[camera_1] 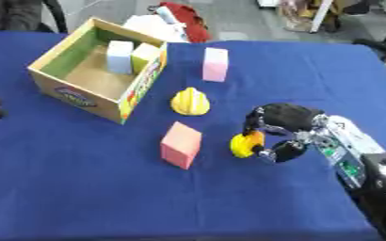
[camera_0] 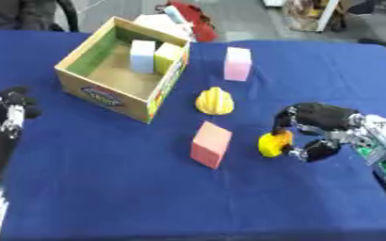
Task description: Pick up objects on the table and place them in the box.
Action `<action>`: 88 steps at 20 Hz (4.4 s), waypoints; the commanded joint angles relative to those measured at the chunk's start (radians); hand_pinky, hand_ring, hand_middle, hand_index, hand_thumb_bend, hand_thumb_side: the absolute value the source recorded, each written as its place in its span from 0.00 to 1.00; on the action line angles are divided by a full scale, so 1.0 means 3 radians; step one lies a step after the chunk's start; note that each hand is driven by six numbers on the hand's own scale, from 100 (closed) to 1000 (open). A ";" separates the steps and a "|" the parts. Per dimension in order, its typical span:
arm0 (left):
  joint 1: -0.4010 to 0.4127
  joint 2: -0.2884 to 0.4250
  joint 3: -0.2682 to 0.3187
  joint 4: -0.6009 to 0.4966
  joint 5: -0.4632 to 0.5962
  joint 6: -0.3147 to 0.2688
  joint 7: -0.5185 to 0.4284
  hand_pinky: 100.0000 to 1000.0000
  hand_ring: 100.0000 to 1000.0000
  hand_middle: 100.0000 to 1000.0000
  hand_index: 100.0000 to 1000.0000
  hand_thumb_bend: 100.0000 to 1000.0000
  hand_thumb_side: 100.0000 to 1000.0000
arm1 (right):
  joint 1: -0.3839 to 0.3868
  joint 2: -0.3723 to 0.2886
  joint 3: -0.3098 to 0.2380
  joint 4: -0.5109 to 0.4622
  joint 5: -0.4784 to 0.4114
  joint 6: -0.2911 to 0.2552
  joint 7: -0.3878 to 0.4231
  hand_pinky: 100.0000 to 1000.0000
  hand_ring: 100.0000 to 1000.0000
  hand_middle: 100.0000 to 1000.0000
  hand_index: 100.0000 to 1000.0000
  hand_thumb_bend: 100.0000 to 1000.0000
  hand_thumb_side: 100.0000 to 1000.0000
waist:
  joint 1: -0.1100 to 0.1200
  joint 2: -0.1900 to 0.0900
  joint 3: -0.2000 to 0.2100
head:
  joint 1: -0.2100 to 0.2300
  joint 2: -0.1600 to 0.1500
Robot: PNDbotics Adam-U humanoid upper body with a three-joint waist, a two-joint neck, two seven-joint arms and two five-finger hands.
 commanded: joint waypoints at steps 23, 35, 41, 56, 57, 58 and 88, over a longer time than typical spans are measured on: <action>-0.0175 0.0041 -0.0099 -0.0058 0.0042 -0.0012 -0.0095 0.64 0.53 0.53 0.75 0.00 0.67 | -0.2137 0.0992 -0.0301 0.1172 -0.0128 0.0099 0.0252 0.68 0.57 0.28 0.39 0.00 0.00 | -0.0011 0.0024 0.0345 | -0.0251 -0.0039; -0.0257 -0.0018 -0.0179 -0.0058 0.0083 -0.0018 -0.0181 0.64 0.52 0.53 0.75 0.00 0.68 | -0.2317 0.1788 -0.0509 0.1893 0.1045 0.0088 0.0170 0.76 0.75 0.72 0.94 0.00 0.30 | 0.0038 0.0058 0.0478 | -0.0477 -0.0063; -0.0249 -0.0024 -0.0175 -0.0055 0.0083 -0.0016 -0.0182 0.64 0.52 0.53 0.75 0.00 0.68 | -0.2296 0.1817 -0.0520 0.1876 0.1415 0.0148 0.0006 0.78 0.81 0.94 1.00 0.00 0.63 | 0.0041 0.0051 0.0467 | -0.0493 -0.0062; -0.0171 0.0018 -0.0124 -0.0043 0.0051 -0.0012 -0.0135 0.64 0.52 0.53 0.75 0.00 0.68 | -0.2363 0.0918 -0.1049 0.2191 0.0515 0.0675 0.0480 0.99 1.00 1.00 1.00 0.00 0.26 | 0.0005 0.0001 0.0367 | -0.0417 -0.0055; -0.0169 0.0022 -0.0121 -0.0044 0.0049 -0.0012 -0.0132 0.64 0.52 0.53 0.75 0.00 0.68 | -0.2361 0.0864 -0.1088 0.2258 0.0518 0.0726 0.0541 1.00 1.00 1.00 1.00 0.00 0.21 | 0.0003 0.0002 0.0365 | -0.0412 -0.0058; -0.0166 0.0027 -0.0118 -0.0044 0.0047 -0.0011 -0.0129 0.64 0.52 0.53 0.75 0.00 0.68 | -0.2358 0.0817 -0.1121 0.2319 0.0532 0.0773 0.0599 1.00 1.00 1.00 1.00 0.00 0.18 | 0.0001 0.0004 0.0364 | -0.0407 -0.0062; -0.0217 0.0081 -0.0110 -0.0064 0.0033 -0.0009 -0.0124 0.64 0.52 0.52 0.75 0.00 0.68 | -0.2278 0.0657 -0.1329 0.2821 0.1044 0.1217 0.0538 1.00 1.00 1.00 1.00 0.00 0.35 | -0.0023 0.0153 0.0445 | -0.0371 -0.0199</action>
